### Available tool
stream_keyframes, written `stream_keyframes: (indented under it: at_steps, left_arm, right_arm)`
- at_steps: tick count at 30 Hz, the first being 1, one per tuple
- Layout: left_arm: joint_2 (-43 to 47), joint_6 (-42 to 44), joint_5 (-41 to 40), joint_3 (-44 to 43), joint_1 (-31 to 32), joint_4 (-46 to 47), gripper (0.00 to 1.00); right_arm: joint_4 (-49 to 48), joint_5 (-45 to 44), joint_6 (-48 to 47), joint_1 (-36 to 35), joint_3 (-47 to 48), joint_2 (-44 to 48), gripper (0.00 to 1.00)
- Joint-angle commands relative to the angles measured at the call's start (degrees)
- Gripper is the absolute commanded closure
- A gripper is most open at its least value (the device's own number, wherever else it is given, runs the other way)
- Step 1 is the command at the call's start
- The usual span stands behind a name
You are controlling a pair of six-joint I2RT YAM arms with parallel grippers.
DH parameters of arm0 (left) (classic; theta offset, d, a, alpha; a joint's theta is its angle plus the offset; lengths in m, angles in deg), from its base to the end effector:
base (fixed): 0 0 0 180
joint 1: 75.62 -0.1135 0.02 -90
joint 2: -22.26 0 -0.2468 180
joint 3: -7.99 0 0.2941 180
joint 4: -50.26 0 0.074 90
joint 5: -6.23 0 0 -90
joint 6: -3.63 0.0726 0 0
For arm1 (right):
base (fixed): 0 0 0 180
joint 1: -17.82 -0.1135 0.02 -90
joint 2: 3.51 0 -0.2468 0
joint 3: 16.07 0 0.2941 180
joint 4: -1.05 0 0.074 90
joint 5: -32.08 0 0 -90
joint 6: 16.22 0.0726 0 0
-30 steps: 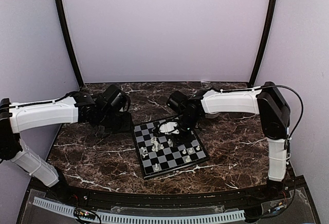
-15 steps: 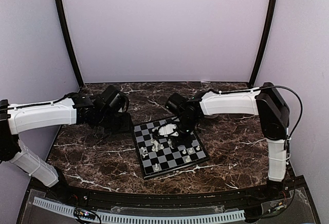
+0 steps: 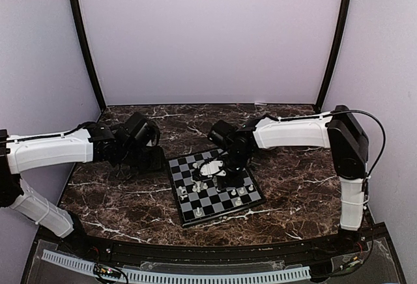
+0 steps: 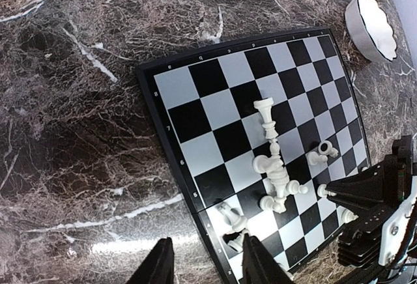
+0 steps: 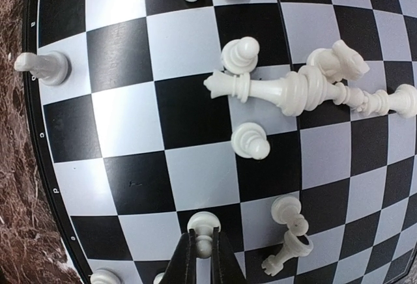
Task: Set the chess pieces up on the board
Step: Place the pawn at e2.
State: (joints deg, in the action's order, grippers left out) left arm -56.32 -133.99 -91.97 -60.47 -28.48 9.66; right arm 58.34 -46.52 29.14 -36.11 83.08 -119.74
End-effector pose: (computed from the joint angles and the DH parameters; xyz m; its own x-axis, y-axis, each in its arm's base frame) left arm 0.2477 -0.2517 0.1908 -0.8455 -0.1638 -0.5083 0.0587 0.9176 -0.3933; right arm 0.2529 0.3716 0.1087 0.1753 -0.9292 -0.3255 -0.9845 -0.1669 -0.0539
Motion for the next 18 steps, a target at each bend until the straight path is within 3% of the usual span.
stream_keyframes:
  at_steps: [1,18]
  left_arm:
    - [2.5,-1.7,0.7,1.9,-0.3,1.4,0.62]
    - [5.3,-4.9,2.2,5.0,-0.3,2.6,0.62]
  right_arm:
    - [1.3,-1.0,-1.1,-1.0,-1.5,3.0,0.99]
    - [2.4,-0.2,-2.1,-2.1,-3.6,4.8,0.98]
